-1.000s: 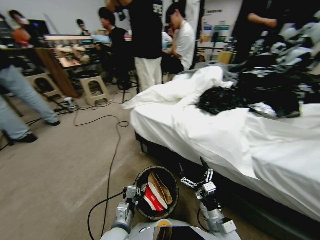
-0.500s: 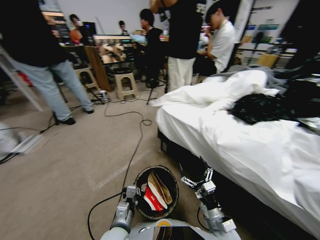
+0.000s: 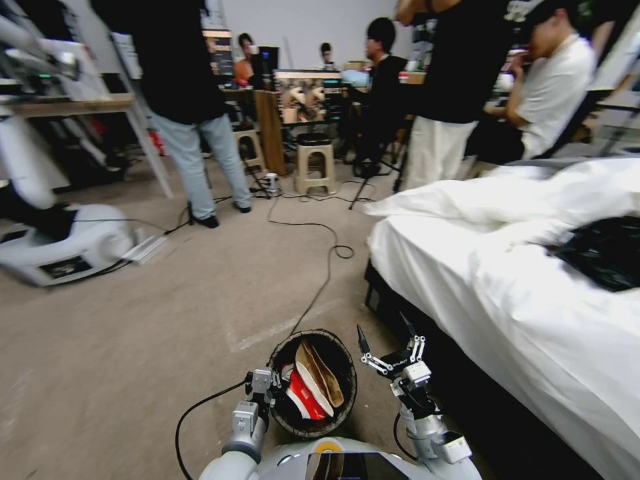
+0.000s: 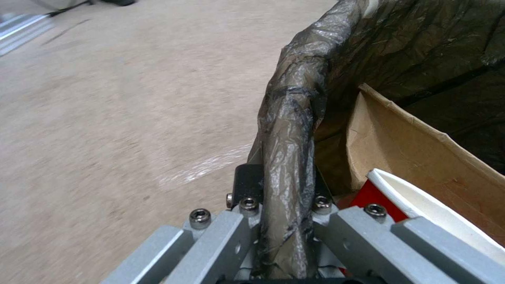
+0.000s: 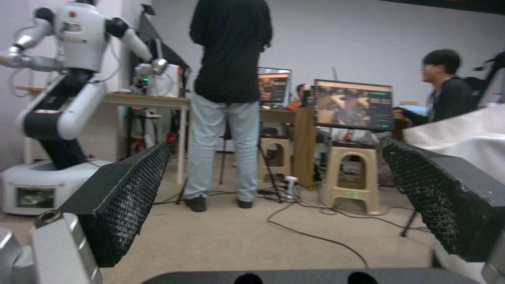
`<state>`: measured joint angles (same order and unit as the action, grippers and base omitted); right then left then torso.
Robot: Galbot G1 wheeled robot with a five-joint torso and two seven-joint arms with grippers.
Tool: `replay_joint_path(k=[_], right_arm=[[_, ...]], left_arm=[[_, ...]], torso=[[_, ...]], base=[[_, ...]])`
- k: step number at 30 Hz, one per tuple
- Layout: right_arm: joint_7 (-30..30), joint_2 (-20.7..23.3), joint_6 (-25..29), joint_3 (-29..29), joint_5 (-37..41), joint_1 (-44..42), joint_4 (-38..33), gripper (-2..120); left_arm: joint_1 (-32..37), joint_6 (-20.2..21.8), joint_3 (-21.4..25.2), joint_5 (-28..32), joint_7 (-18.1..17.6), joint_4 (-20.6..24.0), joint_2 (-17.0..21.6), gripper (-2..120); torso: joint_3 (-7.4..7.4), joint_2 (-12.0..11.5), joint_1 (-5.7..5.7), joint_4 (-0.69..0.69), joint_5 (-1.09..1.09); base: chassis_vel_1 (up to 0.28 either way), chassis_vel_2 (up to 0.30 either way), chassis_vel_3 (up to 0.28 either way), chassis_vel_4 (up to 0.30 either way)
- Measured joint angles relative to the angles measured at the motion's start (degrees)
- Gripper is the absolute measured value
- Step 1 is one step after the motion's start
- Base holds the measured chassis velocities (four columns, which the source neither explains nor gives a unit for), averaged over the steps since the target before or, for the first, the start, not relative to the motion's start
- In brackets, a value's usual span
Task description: Pick up the trash bin, then pick up the garbage from the floor and place it into the trash bin.
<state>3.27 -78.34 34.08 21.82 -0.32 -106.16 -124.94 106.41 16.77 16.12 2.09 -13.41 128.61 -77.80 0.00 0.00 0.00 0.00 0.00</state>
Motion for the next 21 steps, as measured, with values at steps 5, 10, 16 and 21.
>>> replay_joint_path(k=[5,10,16,21], right_arm=[[0.0,-0.1,0.0,0.0,0.0,0.0,0.0,100],[0.2,-0.2,0.1,0.0,-0.1,0.0,0.1,100],[0.6,-0.5,0.4,0.0,-0.3,-0.1,0.3,100],[0.7,-0.5,0.5,-0.1,-0.2,0.0,0.3,100]], left_arm=[[0.0,0.0,0.0,0.0,0.0,0.0,-0.2,0],[-0.2,0.0,-0.1,0.0,-0.3,0.0,-0.5,0],[-0.3,0.0,-0.1,0.0,-0.4,0.0,-0.6,0],[-0.4,-0.2,-0.2,0.0,-0.5,0.0,-0.8,0]], torso=[[0.0,0.0,0.0,0.0,0.0],[0.0,0.0,0.0,0.01,0.0],[0.0,0.0,0.0,0.0,0.0],[0.0,0.0,0.0,0.0,0.01]], base=[[0.135,0.127,0.11,0.122],[0.132,0.133,0.134,0.123],[0.122,0.122,0.124,0.13],[0.119,0.122,0.127,0.135]])
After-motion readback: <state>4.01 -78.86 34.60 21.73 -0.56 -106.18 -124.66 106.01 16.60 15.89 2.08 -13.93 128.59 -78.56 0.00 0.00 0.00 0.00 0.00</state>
